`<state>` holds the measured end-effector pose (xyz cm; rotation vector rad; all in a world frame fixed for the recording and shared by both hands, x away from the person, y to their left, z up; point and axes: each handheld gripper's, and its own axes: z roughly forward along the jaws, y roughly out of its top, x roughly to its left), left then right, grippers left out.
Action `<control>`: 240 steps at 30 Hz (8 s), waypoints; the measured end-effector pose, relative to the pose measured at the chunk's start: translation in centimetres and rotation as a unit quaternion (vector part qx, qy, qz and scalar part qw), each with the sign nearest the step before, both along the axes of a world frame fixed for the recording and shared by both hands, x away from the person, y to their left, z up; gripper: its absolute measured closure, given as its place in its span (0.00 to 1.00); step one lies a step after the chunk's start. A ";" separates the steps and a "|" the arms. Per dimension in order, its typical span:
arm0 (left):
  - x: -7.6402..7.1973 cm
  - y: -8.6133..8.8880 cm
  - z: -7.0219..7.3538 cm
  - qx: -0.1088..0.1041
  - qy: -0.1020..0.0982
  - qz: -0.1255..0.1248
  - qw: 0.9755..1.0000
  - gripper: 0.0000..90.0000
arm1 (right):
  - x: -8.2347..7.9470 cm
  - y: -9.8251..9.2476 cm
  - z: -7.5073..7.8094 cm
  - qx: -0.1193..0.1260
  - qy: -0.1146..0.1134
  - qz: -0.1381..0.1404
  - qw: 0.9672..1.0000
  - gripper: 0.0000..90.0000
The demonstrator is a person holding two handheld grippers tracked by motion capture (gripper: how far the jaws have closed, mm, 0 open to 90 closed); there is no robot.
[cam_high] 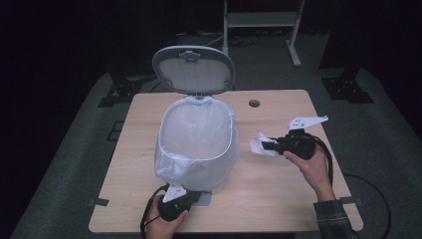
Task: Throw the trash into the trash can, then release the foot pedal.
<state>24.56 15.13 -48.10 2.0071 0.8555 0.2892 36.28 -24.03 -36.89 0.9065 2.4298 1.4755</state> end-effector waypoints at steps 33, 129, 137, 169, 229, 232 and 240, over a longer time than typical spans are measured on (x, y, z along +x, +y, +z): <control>0.3 0.2 0.1 0.011 -0.014 -0.012 1.000 1.00 | -0.3 0.1 5.0 0.038 -0.026 0.032 0.998 0.87; -0.1 0.0 0.0 -0.006 0.007 0.004 1.000 1.00 | 2.0 13.8 13.7 0.078 -0.072 0.164 0.981 0.86; 0.0 0.0 0.0 -0.001 0.002 0.000 1.000 1.00 | 2.1 15.9 13.5 0.069 -0.072 0.172 0.980 0.85; -0.1 0.0 0.0 -0.004 0.007 0.006 1.000 1.00 | 0.2 11.2 12.9 0.055 -0.095 0.115 0.987 0.52; -2.6 2.5 2.4 0.010 -0.030 0.028 0.999 0.52 | -2.6 -2.1 2.0 0.015 -0.066 -0.092 0.993 0.18; -2.6 3.3 2.5 0.012 -0.026 0.034 0.999 0.48 | -2.6 -2.3 1.4 0.011 -0.062 -0.099 0.993 0.17; -2.2 5.8 3.1 0.016 -0.032 0.060 0.998 0.31 | -3.2 -3.4 -1.4 -0.014 -0.048 -0.140 0.989 0.14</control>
